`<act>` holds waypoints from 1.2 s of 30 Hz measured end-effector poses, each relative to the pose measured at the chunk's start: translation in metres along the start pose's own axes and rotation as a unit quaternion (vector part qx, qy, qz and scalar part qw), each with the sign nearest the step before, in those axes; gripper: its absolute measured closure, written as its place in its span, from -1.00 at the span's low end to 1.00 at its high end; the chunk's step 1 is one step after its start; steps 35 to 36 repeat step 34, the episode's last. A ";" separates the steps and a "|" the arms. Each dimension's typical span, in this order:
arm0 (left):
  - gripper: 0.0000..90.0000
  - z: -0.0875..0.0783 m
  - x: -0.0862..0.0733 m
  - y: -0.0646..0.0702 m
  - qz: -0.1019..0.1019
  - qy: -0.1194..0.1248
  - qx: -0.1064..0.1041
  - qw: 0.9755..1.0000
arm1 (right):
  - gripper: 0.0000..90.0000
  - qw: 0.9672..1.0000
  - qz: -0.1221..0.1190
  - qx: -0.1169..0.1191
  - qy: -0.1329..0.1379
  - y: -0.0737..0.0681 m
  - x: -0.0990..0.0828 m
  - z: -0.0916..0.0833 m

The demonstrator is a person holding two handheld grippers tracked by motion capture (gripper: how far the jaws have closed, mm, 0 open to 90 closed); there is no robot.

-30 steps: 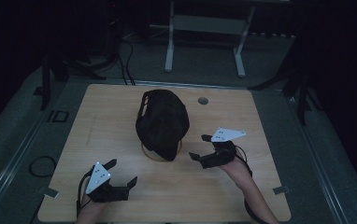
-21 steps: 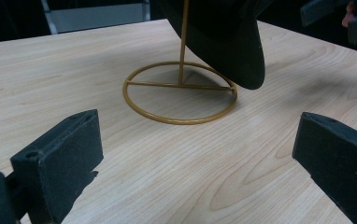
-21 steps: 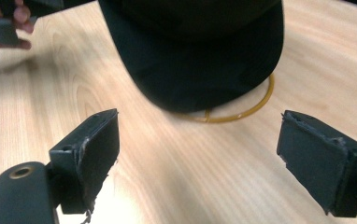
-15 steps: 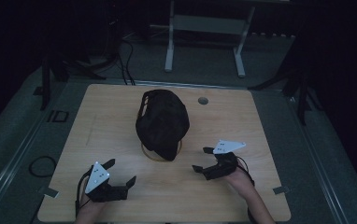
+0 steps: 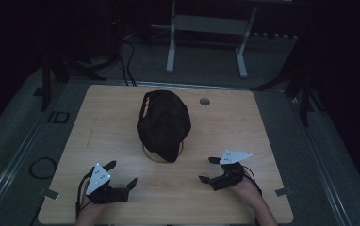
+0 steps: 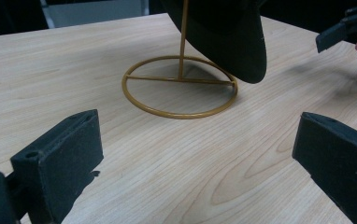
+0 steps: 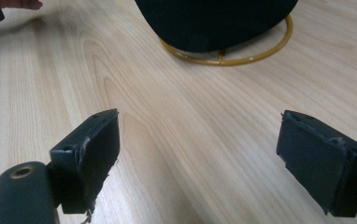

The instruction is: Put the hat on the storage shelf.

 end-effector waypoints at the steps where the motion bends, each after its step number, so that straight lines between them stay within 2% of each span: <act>1: -0.95 0.000 0.000 0.000 0.000 0.000 0.001 1.000 | -0.71 1.000 0.002 0.000 0.000 0.000 -0.003 -0.001; 9: -0.95 0.001 -0.003 0.001 0.002 -0.007 -0.004 1.000 | -0.70 1.000 0.003 -0.010 0.018 0.001 -0.015 -0.013; 18: -0.95 0.002 -0.003 0.001 0.001 -0.009 -0.004 1.000 | -0.70 0.999 0.017 -0.025 0.034 0.002 -0.026 -0.031; 27: -0.95 0.002 -0.004 0.001 -0.001 -0.011 -0.004 1.000 | -0.70 0.998 0.013 -0.050 0.021 0.009 -0.036 -0.038; 36: -0.95 0.003 -0.006 0.001 0.000 -0.014 -0.005 1.000 | -0.70 0.998 0.015 -0.052 0.020 0.010 -0.037 -0.037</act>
Point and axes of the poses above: each handheld gripper's, and its own axes: z roughly forward along the jaws, x roughly out of its top, y roughly to its right, the point moved 10 cm from there along z, roughly forward along the jaws, and after that the axes turned 11 degrees about x, right-handed, at the moved point
